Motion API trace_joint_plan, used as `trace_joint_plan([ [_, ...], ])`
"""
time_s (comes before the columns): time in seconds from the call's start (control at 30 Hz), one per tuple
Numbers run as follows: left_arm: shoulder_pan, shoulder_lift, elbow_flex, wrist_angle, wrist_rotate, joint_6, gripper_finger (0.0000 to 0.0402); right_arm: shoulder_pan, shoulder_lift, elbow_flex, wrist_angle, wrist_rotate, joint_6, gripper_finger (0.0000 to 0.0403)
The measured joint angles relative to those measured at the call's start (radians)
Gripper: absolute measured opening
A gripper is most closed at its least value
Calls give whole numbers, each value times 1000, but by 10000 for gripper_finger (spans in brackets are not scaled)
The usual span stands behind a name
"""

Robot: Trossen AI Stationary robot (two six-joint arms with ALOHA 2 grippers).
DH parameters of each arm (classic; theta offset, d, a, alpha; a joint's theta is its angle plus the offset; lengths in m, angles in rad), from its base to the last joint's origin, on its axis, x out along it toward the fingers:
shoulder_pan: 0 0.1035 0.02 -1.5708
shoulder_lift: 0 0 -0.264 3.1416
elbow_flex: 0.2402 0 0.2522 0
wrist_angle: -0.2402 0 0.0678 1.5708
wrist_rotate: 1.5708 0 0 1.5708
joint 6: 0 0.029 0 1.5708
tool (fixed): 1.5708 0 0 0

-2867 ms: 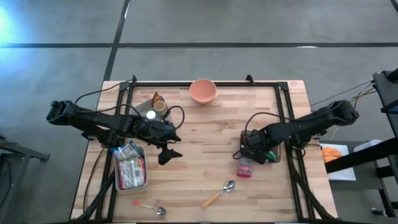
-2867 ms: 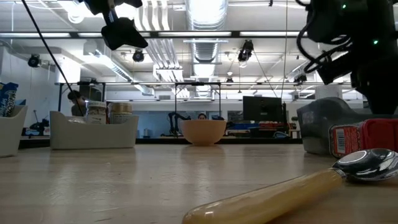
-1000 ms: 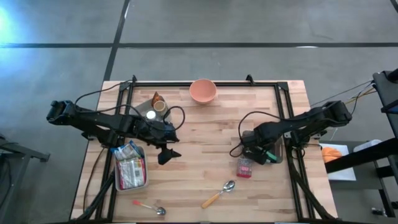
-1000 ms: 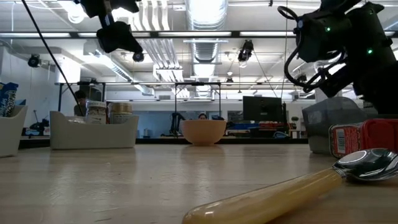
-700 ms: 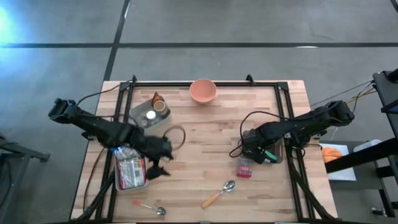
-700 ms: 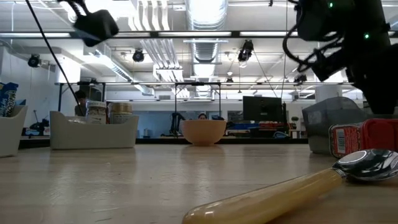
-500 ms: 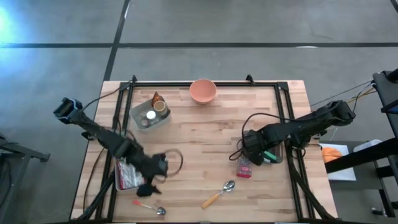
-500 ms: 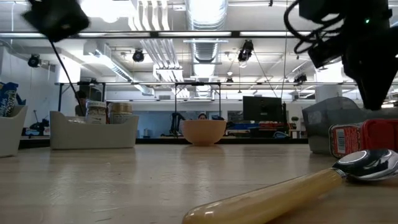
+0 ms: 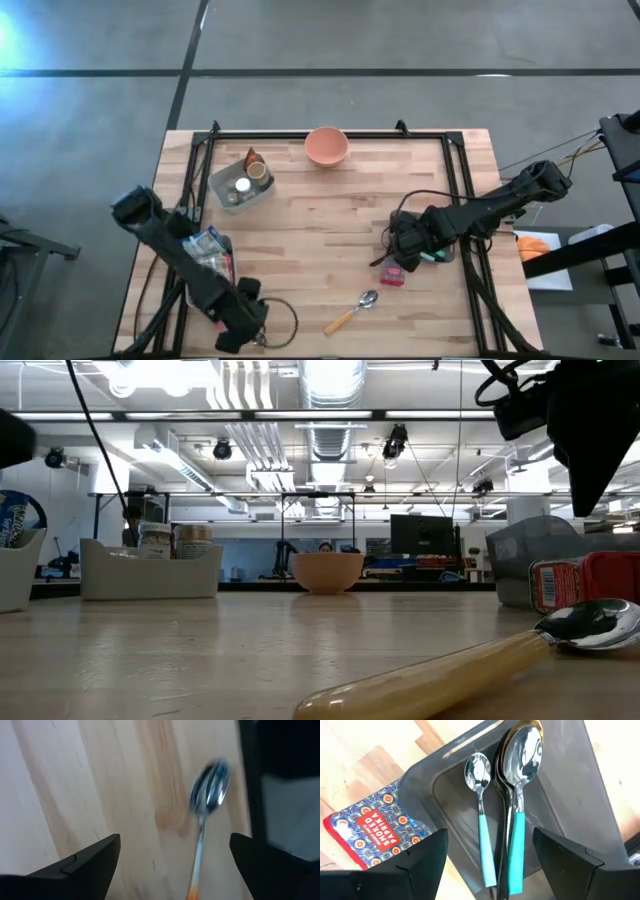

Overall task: Pick & Place Food Item
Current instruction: Put the white orange spoon into the black bin

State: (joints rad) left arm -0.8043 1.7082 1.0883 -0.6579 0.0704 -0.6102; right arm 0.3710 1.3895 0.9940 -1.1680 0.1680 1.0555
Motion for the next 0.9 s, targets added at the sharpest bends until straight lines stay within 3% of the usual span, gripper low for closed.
trace_joint_plan([
  [0.2, -65, 110, 129, -177, 0, 0, 378, 40, 0, -1, 4, 1, 72, 290],
  [0.5, -92, 146, 149, -161, -64, -100, 378, 61, 3, -2, 35, 19, 97, 290],
  [0.9, -116, 235, 148, -143, -84, -94, 378, 66, 3, -3, 63, 45, 94, 290],
])
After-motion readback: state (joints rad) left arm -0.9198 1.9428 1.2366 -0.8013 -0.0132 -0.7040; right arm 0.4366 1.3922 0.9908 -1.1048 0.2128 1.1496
